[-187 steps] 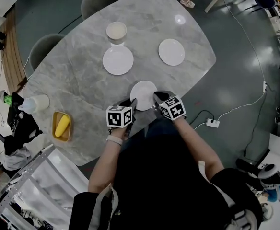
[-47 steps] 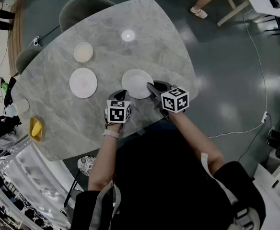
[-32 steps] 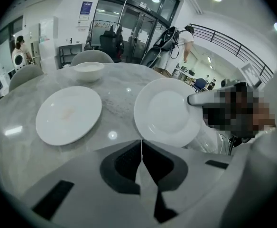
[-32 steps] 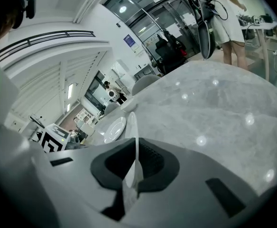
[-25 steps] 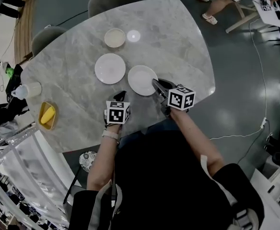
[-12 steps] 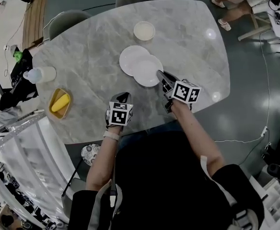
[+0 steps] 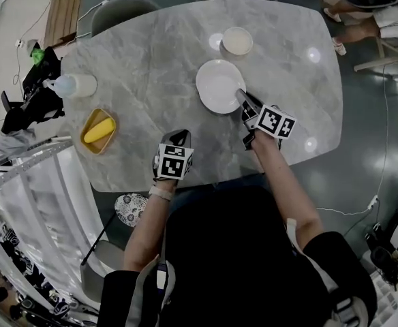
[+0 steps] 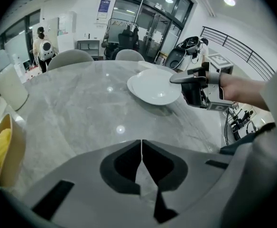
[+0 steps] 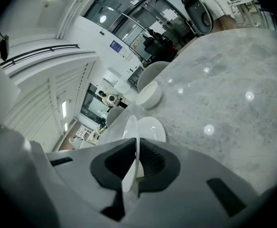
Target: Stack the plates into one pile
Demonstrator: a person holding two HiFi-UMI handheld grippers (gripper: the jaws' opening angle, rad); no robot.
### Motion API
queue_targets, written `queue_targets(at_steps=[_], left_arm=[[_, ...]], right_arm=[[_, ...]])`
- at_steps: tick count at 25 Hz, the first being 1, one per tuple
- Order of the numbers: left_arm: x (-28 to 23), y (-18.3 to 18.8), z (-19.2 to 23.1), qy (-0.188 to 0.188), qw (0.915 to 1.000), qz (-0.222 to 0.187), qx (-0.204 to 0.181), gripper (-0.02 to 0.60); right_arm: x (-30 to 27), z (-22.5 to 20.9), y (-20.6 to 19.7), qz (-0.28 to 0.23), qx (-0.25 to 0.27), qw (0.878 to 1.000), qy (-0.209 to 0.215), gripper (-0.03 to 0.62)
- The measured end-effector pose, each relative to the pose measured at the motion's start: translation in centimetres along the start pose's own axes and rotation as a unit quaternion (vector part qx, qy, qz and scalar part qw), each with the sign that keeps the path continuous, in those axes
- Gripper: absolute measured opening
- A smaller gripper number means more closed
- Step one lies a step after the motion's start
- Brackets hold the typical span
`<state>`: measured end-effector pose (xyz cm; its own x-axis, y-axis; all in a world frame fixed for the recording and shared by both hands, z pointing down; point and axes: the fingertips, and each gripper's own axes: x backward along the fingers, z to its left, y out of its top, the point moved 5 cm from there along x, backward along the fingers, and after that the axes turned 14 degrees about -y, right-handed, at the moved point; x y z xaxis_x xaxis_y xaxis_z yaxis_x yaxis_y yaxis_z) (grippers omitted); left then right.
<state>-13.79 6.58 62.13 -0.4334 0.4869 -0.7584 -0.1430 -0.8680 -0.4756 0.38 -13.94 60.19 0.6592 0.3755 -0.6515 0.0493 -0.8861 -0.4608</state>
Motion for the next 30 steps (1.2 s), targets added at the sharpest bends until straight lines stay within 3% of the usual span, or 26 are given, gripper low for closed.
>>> queue_targets(at_steps=[12, 19, 22, 30], left_arm=[[1.2, -1.6, 0.4, 0.014, 0.9994, -0.011, 0.029, 0.015], [0.9, -2.2, -0.5, 0.015, 0.999, -0.016, 0.038, 0.015], [0.8, -2.2, -0.8, 0.014, 0.9987, -0.019, 0.044, 0.015], [0.5, -2.2, -1.1, 0.017, 0.998, -0.034, 0.051, 0.012]], right_arm=[[-3.0, 0.5, 1.1, 0.006, 0.077, 0.997, -0.018, 0.035], [-3.9, 0.3, 2.0, 0.015, 0.153, 0.987, -0.038, 0.066], [-4.2, 0.3, 2.5, 0.019, 0.185, 0.982, -0.045, 0.11], [-4.2, 0.6, 3.8, 0.005, 0.226, 0.973, -0.047, 0.129]])
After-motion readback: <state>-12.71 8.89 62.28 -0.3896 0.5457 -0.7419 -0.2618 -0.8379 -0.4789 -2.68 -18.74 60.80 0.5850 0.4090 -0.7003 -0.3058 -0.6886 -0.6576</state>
